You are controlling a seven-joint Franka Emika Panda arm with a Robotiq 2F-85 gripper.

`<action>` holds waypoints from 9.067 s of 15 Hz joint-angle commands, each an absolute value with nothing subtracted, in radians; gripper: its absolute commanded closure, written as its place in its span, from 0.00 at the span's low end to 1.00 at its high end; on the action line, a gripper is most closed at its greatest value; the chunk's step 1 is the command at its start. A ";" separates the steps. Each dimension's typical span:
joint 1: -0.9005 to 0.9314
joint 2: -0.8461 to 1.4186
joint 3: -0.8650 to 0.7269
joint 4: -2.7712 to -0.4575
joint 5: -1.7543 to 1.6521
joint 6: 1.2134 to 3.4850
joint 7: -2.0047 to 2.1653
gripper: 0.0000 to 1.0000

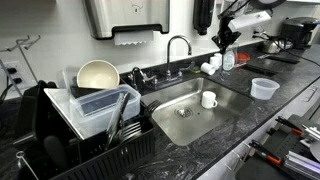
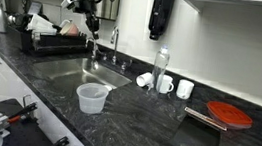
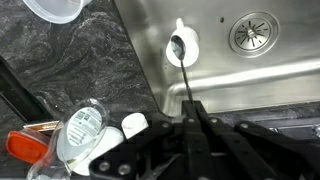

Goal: Pick up the spoon from the dish rack and place it inside the white mug in the sink, remove the mug from the sink and place it on the right side of the countertop

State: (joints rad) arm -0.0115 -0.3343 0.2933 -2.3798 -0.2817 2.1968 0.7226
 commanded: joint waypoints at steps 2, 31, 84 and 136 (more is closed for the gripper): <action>-0.003 -0.269 0.254 -2.350 -0.286 2.253 0.729 0.99; 0.039 0.023 0.154 -2.194 -0.331 2.330 0.567 0.99; 0.183 0.270 0.035 -2.079 -0.352 2.311 0.430 0.04; 0.138 0.505 -0.021 -2.227 -0.099 2.563 0.334 0.00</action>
State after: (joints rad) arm 0.1442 0.4896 -0.0257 -2.2507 -0.1361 2.6070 0.3903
